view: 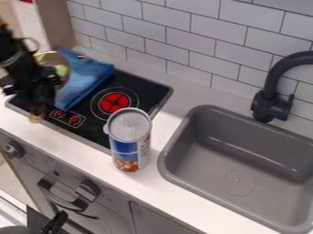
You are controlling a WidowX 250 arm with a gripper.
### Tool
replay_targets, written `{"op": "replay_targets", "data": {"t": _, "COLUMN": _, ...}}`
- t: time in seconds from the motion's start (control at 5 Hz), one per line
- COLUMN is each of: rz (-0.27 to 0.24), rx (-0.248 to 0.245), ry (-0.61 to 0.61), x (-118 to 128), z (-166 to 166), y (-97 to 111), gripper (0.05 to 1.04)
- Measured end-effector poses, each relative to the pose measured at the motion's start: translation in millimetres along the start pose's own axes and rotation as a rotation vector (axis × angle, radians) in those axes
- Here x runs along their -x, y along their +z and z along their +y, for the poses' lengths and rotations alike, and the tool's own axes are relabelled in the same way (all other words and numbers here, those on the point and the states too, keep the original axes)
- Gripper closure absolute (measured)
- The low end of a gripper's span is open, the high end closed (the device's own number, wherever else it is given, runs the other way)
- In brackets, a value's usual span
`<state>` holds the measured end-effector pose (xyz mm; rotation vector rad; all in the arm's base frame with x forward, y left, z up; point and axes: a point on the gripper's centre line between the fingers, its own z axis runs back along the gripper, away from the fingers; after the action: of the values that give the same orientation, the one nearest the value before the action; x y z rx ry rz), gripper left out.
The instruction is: Moved the yellow container from the top right banner below the blue clothing
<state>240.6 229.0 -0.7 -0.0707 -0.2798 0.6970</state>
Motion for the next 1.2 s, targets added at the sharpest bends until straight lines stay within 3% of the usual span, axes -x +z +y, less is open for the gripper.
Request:
{"op": "replay_targets", "data": {"t": 0.2, "rz": -0.051, "rx": -0.045, "ry": 0.235, "x": -6.5, "z": 13.4, "y": 1.4, "gripper": 0.706}}
{"op": "replay_targets", "data": {"t": 0.4, "rz": -0.08, "rx": -0.038, "ry": 0.495, "x": -12.2, "z": 22.8, "y": 5.6, "gripper": 0.706}}
{"op": "replay_targets", "data": {"t": 0.6, "rz": -0.075, "rx": -0.048, "ry": 0.758, "x": -9.2, "z": 31.5, "y": 7.5, "gripper": 0.706}}
{"op": "replay_targets", "data": {"t": 0.8, "rz": -0.13, "rx": -0.127, "ry": 0.999, "x": -6.5, "z": 40.6, "y": 5.7, "gripper": 0.706}}
{"op": "replay_targets", "data": {"t": 1.0, "rz": -0.093, "rx": -0.19, "ry": 1.044, "x": -2.6, "z": 37.8, "y": -7.1, "gripper": 0.706}}
{"op": "replay_targets", "data": {"t": 1.2, "rz": -0.044, "rx": -0.188, "ry": 0.975, "x": -3.1, "z": 26.9, "y": -21.0, "gripper": 0.706}}
